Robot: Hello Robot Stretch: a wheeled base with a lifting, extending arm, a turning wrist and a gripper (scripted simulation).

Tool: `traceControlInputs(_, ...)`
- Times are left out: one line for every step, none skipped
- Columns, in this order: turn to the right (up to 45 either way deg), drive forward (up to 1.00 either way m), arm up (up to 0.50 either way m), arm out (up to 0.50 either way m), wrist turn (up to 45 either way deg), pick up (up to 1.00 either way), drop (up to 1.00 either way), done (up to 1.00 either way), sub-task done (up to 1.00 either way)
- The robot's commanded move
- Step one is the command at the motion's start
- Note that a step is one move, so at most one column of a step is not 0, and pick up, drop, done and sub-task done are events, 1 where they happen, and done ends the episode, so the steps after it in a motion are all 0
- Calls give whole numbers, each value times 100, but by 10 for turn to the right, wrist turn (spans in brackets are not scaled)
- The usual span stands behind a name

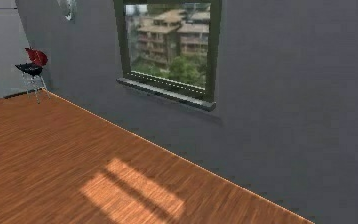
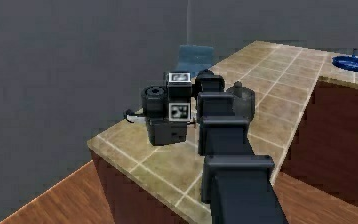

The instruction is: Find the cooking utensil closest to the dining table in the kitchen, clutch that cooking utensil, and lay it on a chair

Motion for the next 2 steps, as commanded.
traceControlInputs(0, 0, 0, 0, -450, 0, 0, 0, 0)
traceControlInputs(0, 0, 0, 0, -450, 0, 0, 0, 0)
